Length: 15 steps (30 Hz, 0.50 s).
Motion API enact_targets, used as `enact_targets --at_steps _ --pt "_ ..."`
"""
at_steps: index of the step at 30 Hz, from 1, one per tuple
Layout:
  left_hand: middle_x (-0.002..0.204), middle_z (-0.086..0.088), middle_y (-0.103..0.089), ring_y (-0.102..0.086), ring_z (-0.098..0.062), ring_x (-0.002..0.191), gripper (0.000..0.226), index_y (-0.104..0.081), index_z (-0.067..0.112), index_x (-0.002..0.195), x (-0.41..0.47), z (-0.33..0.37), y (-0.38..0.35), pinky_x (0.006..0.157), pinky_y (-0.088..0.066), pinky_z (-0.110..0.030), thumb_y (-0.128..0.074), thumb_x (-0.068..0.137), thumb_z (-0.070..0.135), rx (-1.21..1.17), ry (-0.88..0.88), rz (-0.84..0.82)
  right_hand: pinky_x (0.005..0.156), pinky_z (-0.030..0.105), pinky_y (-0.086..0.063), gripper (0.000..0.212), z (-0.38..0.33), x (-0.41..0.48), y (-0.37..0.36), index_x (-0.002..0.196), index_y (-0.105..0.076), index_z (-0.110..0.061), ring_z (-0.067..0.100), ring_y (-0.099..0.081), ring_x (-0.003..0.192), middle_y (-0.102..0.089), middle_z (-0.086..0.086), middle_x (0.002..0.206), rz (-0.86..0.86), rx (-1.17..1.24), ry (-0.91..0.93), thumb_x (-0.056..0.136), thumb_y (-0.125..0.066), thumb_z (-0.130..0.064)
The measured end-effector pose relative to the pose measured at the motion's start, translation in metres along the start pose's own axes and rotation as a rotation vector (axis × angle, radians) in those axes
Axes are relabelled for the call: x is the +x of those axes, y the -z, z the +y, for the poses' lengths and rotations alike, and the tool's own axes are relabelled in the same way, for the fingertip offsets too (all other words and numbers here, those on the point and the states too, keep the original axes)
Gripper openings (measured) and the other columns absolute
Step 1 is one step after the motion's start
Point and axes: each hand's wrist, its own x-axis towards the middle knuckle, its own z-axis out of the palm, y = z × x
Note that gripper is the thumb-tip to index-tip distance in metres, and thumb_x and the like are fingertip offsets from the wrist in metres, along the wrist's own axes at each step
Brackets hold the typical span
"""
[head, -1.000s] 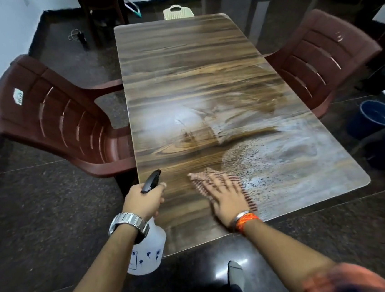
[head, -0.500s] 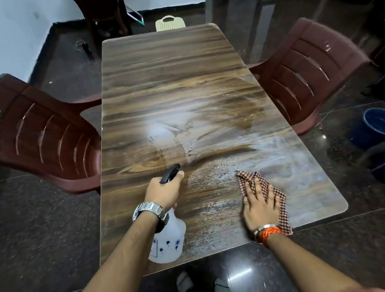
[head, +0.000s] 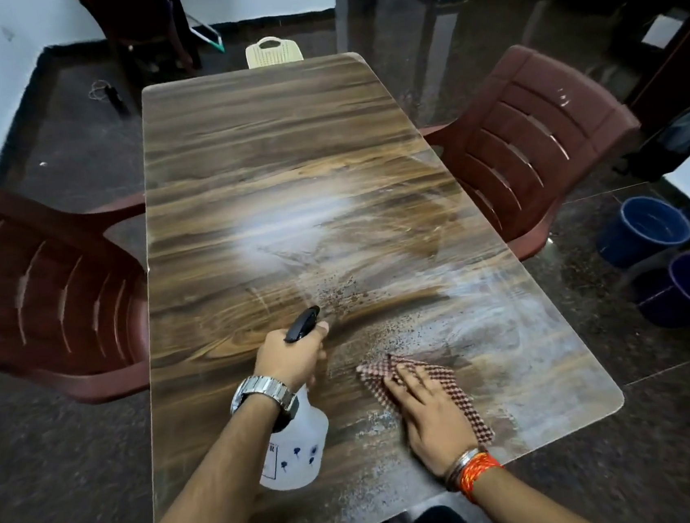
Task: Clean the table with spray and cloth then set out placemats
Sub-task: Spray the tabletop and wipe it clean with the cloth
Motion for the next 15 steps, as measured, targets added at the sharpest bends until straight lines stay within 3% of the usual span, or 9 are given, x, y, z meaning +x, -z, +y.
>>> enact_targets --at_steps 4,8,11,15 --pt "0.079 -0.008 -0.078 -0.059 -0.022 0.049 0.029 -0.072 0.011 0.081 0.008 0.0 0.015 0.057 -0.047 -0.029 -0.07 0.091 0.038 -0.019 0.012 0.104 0.114 0.043 -0.029 0.057 -0.016 0.042 -0.007 0.14 -0.045 -0.032 0.024 -0.031 0.142 -0.032 -0.002 0.154 -0.023 -0.019 0.373 0.084 -0.043 -0.028" --pt "0.073 -0.009 -0.077 -0.066 -0.029 0.062 0.033 -0.075 0.004 0.086 0.015 -0.002 0.037 0.06 -0.047 -0.032 -0.071 0.09 0.037 -0.084 0.036 0.205 0.116 0.038 -0.028 0.049 -0.049 0.125 -0.013 0.136 -0.053 -0.025 0.028 -0.038 0.137 -0.035 0.007 0.153 -0.068 -0.087 0.778 0.087 -0.056 -0.025" --pt "0.061 -0.015 -0.068 -0.059 -0.028 0.053 0.035 -0.073 0.0 0.085 0.017 -0.001 0.042 0.054 -0.042 -0.029 -0.072 0.09 0.035 -0.084 0.064 0.283 0.115 0.046 -0.022 0.048 -0.094 0.181 -0.014 0.138 -0.049 -0.028 0.029 -0.028 0.141 -0.033 0.003 0.155 -0.095 -0.117 0.715 0.091 -0.053 -0.033" --pt "0.077 -0.016 -0.076 -0.063 -0.031 0.064 0.025 -0.073 0.004 0.089 0.025 0.007 0.037 0.056 -0.046 -0.032 -0.071 0.092 0.029 -0.163 0.089 0.285 0.117 0.049 -0.006 0.052 -0.102 0.249 0.015 0.144 -0.035 -0.041 0.022 -0.016 0.146 -0.02 -0.008 0.159 -0.019 -0.086 0.396 0.093 -0.042 -0.039"
